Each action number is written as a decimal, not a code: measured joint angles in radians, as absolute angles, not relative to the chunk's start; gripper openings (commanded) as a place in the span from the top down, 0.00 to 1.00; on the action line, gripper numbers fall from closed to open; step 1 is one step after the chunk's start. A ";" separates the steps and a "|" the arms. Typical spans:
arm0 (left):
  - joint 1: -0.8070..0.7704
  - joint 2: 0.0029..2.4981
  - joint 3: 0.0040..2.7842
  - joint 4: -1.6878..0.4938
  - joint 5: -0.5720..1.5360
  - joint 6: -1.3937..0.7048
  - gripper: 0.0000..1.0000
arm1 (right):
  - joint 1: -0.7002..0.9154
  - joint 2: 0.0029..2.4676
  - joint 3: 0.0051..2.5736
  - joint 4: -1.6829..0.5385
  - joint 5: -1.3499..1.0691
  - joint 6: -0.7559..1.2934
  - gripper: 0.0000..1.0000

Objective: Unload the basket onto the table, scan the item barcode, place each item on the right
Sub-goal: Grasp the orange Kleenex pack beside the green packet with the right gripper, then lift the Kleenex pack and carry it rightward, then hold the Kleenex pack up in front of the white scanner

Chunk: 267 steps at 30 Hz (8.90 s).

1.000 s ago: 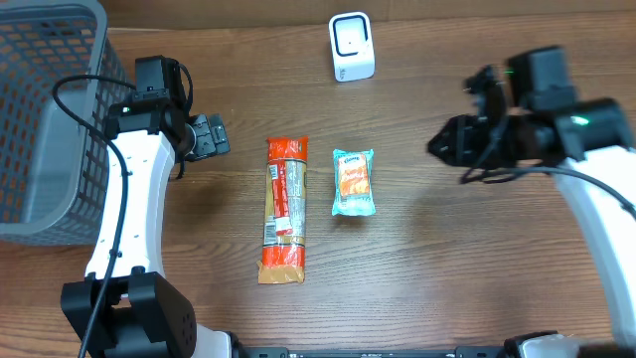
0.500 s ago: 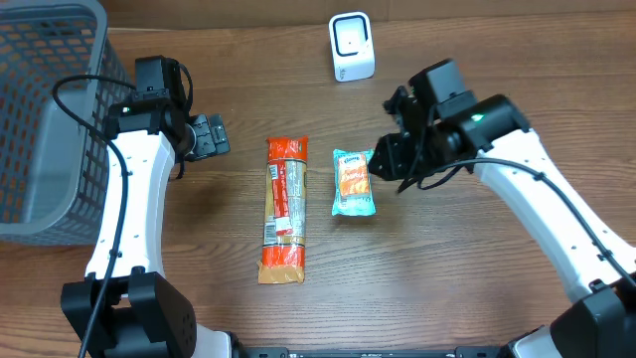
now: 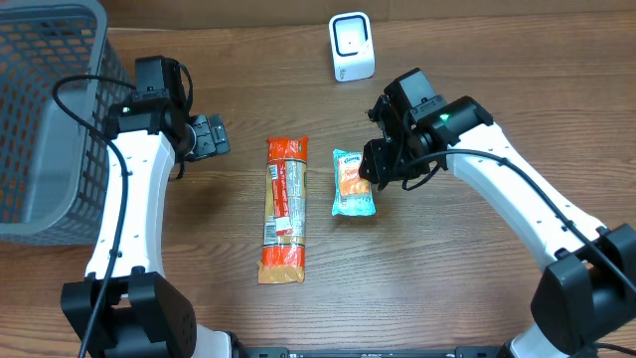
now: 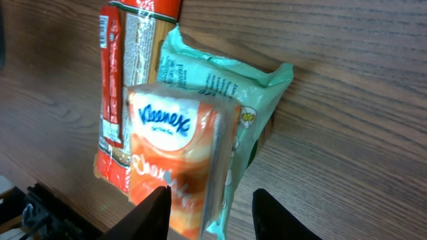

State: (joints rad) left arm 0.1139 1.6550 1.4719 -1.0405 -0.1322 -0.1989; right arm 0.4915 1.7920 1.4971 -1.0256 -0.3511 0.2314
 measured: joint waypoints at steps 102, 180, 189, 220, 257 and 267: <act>0.114 1.655 1.472 -1.040 -0.132 -0.199 0.00 | 0.506 1.805 1.464 -0.984 -0.390 0.313 0.69; 0.114 1.655 1.472 -1.040 -0.132 -0.199 0.00 | 0.375 1.682 1.400 -0.899 -0.711 0.244 0.96; 0.114 1.655 1.472 -1.040 -0.132 -0.199 0.00 | 0.218 1.648 1.400 -0.920 -1.366 0.079 0.96; 0.114 1.655 1.472 -1.040 -0.132 -0.199 0.00 | -0.041 1.128 1.401 -1.002 -1.536 0.027 0.96; 0.114 1.655 1.472 -1.041 -0.132 -0.199 0.00 | -0.041 1.148 1.401 -1.287 -1.019 0.030 0.96; 0.114 1.655 1.472 -1.040 -0.132 -0.199 0.00 | -0.032 1.221 1.401 -1.304 -0.768 0.031 0.96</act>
State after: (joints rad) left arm 0.1139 1.6550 1.4719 -1.0405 -0.1322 -0.1989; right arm -0.0319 1.2213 1.4006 -1.3045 -0.7685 0.0311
